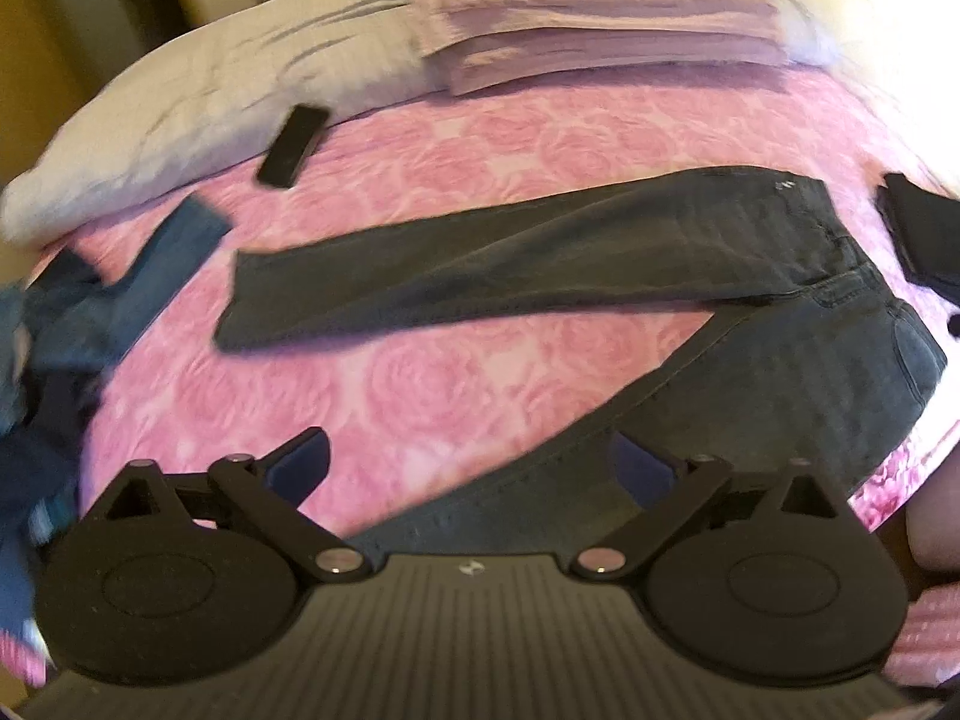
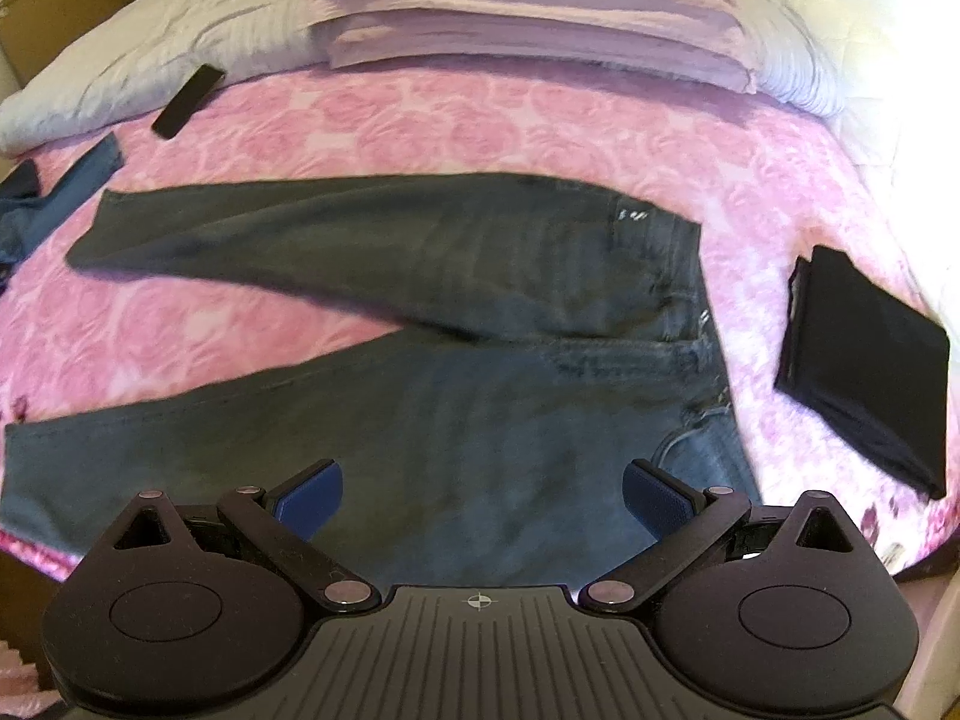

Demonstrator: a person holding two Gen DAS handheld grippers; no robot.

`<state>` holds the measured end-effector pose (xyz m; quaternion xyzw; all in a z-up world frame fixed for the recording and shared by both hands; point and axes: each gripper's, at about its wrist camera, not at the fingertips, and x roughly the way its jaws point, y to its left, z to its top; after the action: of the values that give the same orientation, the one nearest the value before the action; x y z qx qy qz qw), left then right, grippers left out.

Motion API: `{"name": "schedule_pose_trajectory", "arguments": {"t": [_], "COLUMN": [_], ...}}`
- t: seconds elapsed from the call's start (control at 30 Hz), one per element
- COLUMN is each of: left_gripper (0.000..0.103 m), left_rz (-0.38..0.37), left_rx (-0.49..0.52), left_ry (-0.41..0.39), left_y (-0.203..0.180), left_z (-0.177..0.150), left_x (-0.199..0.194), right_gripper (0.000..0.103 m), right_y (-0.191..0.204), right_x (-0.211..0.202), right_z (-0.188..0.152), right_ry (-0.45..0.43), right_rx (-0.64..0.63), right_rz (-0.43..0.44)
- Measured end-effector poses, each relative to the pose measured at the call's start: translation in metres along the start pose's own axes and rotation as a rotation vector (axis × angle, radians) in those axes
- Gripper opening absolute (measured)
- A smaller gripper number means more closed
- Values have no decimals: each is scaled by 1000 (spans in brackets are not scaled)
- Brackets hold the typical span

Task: Fold clothes
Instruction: 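Lower both grippers onto the jeans leg hems and close on them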

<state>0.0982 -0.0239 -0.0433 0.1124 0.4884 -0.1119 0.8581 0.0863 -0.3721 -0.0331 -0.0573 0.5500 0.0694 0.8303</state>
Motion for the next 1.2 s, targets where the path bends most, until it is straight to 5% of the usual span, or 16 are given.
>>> {"name": "schedule_pose_trajectory", "arguments": {"t": [0.37, 0.5, 0.67, 0.83, 1.2], "left_gripper": [97, 97, 87, 71, 65], "left_rz": [-51, -61, -73, -148, -331], "left_rx": [237, 403, 562, 700, 893], "left_ry": [-30, -37, 50, 135, 257], "left_y": [86, 120, 152, 170, 169], "left_z": [94, 117, 135, 143, 165], "left_x": [153, 213, 282, 335, 390], "right_gripper": [102, 102, 83, 82, 75], "right_y": [-11, -13, -21, -39, -95], "right_x": [68, 105, 160, 214, 284], "right_z": [88, 119, 152, 183, 229], "right_ry": [6, 22, 49, 76, 146], "right_rx": [-82, -169, -284, -380, -527], "right_rz": [0, 3, 25, 61, 99]}}
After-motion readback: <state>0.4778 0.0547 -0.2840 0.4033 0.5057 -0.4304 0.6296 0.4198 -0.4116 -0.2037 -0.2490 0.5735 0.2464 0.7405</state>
